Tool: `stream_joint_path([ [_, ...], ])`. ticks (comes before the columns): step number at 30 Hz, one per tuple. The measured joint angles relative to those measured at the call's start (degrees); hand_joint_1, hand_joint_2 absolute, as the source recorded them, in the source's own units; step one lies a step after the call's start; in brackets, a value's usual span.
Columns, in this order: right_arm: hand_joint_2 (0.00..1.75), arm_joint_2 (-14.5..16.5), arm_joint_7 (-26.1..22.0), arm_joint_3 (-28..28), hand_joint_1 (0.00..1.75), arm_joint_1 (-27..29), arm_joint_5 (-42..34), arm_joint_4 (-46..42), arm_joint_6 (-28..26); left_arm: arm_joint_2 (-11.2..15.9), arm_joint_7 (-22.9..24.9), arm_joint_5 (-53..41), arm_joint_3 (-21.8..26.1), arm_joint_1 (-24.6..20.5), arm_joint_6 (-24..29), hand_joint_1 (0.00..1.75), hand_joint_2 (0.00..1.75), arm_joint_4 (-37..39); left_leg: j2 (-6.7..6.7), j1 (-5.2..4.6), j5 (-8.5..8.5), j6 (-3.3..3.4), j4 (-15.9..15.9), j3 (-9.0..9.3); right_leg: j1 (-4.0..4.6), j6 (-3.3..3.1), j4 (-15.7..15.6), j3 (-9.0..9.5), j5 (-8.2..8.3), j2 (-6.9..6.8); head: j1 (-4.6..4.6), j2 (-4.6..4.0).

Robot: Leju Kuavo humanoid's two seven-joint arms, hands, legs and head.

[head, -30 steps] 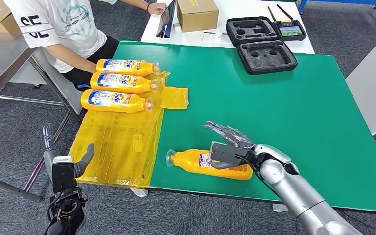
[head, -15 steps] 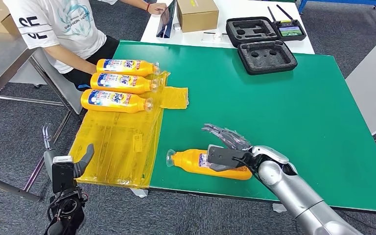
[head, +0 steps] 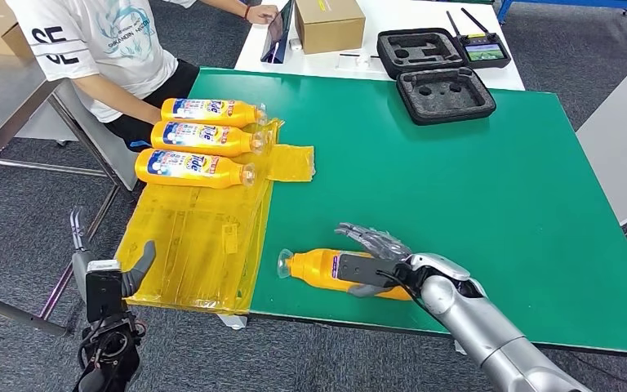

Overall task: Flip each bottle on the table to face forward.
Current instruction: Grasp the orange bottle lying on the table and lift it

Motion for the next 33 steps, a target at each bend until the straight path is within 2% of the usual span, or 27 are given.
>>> stream_joint_path([
  [10,1.75,0.3,-0.6,0.0,0.0,-1.0,0.0,3.5,0.5,0.0,0.0,0.6,0.0,-1.1,0.2,0.0,1.75,1.1,0.01,0.0,0.0,0.0,0.0,0.04,0.01,0.0,0.0,0.01,0.0,0.01,0.0,-0.01],
  [23,1.75,0.2,-0.9,1.2,0.02,-3.4,-0.2,6.3,3.8,0.0,0.0,2.1,0.0,-2.3,-0.1,0.0,1.75,2.6,0.01,0.0,0.01,0.01,0.0,0.05,0.0,0.0,0.0,0.04,0.0,0.0,0.01,0.0],
  [24,1.75,0.2,-1.0,1.4,0.3,-3.6,-0.2,6.6,4.0,0.0,0.0,2.1,0.0,-2.5,-0.1,0.0,1.75,2.7,0.01,0.0,0.01,0.01,0.0,0.05,0.0,0.0,0.0,0.04,0.0,0.0,0.01,0.0],
  [27,1.75,0.0,-1.2,1.9,1.51,-4.1,0.0,7.1,4.2,0.0,0.0,2.2,0.0,-2.8,-0.1,0.0,1.75,3.1,0.01,0.0,0.01,0.01,0.0,0.06,0.0,0.0,0.0,0.04,0.0,0.01,0.0,0.0],
  [28,1.75,0.0,-1.2,2.0,1.65,-4.2,0.0,7.2,4.2,0.0,0.0,2.3,0.0,-2.8,-0.1,0.0,1.75,3.1,0.01,0.0,0.01,0.01,0.0,0.06,0.0,0.0,0.0,0.03,0.0,0.01,0.0,0.0],
  [29,1.75,0.0,-1.3,2.1,1.69,-4.3,0.0,7.3,4.3,0.0,0.0,2.4,-0.1,-2.8,-0.1,0.0,1.75,3.1,0.01,0.0,0.01,0.01,0.0,0.06,0.0,0.0,0.0,0.03,0.0,0.01,0.0,0.0],
  [33,1.75,-0.1,-1.3,2.2,1.71,-4.4,0.1,7.4,4.4,0.0,0.0,2.5,-0.1,-2.9,-0.1,0.0,1.75,3.2,0.01,0.0,0.01,0.01,0.0,0.06,0.0,0.0,0.0,0.03,0.0,0.01,0.0,0.0],
])
